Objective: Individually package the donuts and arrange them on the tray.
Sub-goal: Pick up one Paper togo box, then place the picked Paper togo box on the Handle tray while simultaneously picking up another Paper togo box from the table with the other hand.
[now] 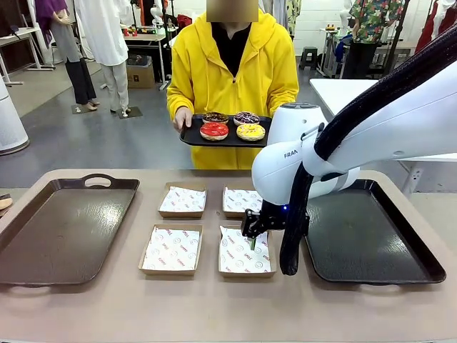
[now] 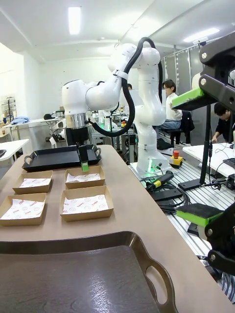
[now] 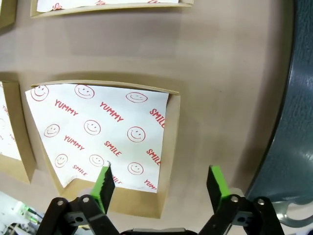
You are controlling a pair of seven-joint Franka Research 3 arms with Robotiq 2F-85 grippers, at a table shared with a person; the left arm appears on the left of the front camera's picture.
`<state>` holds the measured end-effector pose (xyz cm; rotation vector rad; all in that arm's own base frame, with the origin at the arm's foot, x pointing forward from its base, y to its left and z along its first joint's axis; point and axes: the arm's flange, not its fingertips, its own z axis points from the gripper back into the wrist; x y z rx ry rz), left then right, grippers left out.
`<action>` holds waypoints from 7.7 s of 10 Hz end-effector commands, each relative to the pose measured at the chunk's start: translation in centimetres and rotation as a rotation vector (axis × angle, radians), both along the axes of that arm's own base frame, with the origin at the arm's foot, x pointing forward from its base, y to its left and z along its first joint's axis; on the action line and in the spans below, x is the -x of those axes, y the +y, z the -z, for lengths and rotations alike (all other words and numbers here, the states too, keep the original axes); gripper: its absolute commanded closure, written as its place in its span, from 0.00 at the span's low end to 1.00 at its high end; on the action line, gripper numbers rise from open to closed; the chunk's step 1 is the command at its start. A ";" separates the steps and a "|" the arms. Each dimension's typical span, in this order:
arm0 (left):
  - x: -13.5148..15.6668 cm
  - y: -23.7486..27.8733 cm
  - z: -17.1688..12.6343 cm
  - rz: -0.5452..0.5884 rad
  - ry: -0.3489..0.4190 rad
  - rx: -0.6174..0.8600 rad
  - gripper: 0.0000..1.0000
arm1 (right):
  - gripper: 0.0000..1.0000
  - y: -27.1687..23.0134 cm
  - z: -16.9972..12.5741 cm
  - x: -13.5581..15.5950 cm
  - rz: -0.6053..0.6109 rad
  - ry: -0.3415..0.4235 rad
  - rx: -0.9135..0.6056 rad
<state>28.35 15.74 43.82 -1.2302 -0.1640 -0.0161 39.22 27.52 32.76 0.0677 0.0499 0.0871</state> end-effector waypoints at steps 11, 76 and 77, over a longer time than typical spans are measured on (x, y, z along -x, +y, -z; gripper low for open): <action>0.2 0.1 0.0 -0.006 -0.006 0.012 0.00 | 1.00 -0.2 0.7 -0.2 0.151 -0.017 -0.003; -8.4 -36.5 5.7 0.030 0.030 -1.198 0.00 | 0.99 -24.7 -12.7 -5.9 0.013 -0.085 -0.003; -8.4 -36.7 6.4 0.024 0.014 -1.220 0.00 | 0.99 -24.7 -12.7 -5.9 0.013 -0.085 -0.003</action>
